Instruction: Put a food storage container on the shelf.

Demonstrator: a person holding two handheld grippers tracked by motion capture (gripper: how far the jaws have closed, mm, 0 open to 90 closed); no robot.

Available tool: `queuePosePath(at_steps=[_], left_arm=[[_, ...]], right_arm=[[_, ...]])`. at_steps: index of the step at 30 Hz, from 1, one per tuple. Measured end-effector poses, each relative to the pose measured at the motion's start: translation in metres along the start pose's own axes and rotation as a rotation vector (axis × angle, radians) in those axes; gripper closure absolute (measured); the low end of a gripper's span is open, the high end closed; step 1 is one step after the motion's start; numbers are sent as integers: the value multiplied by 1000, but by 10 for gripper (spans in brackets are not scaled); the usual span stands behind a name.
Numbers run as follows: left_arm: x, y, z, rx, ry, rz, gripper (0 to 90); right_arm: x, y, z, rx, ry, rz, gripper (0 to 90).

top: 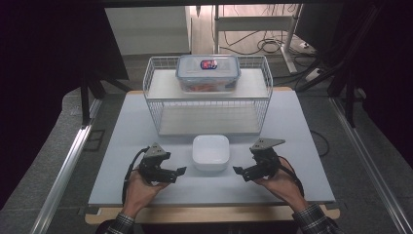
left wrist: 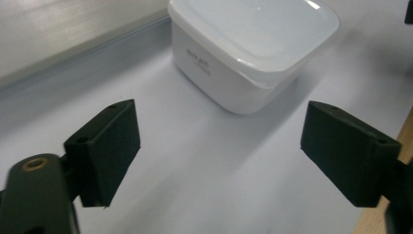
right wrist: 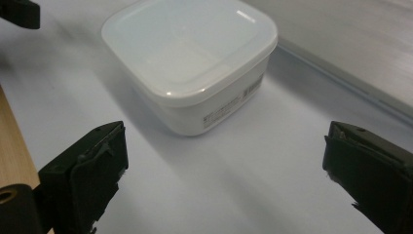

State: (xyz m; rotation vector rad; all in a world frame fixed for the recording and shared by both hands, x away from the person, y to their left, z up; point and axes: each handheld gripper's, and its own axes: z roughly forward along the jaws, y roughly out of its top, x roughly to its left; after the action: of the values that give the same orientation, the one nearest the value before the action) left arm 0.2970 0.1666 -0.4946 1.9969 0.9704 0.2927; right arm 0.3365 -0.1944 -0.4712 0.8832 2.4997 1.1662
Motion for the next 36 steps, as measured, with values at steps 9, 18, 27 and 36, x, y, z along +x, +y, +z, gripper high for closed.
queuePosePath(at_steps=[9, 18, 27, 36], left_arm=[[3, 19, 0, -16, 11, -9, 243], [4, 41, 17, -26, -34, -2, 281], [12, 49, 52, 31, -88, -45, 227], [12, 43, 71, 59, -157, -72, 150]], right_arm=[[-7, 15, 1, 3, 19, 25, 146], [-6, 38, 16, 12, 65, 17, 211], [-14, 44, 46, 49, 78, 47, 227], [-21, 36, 61, 85, 166, 148, 269]])
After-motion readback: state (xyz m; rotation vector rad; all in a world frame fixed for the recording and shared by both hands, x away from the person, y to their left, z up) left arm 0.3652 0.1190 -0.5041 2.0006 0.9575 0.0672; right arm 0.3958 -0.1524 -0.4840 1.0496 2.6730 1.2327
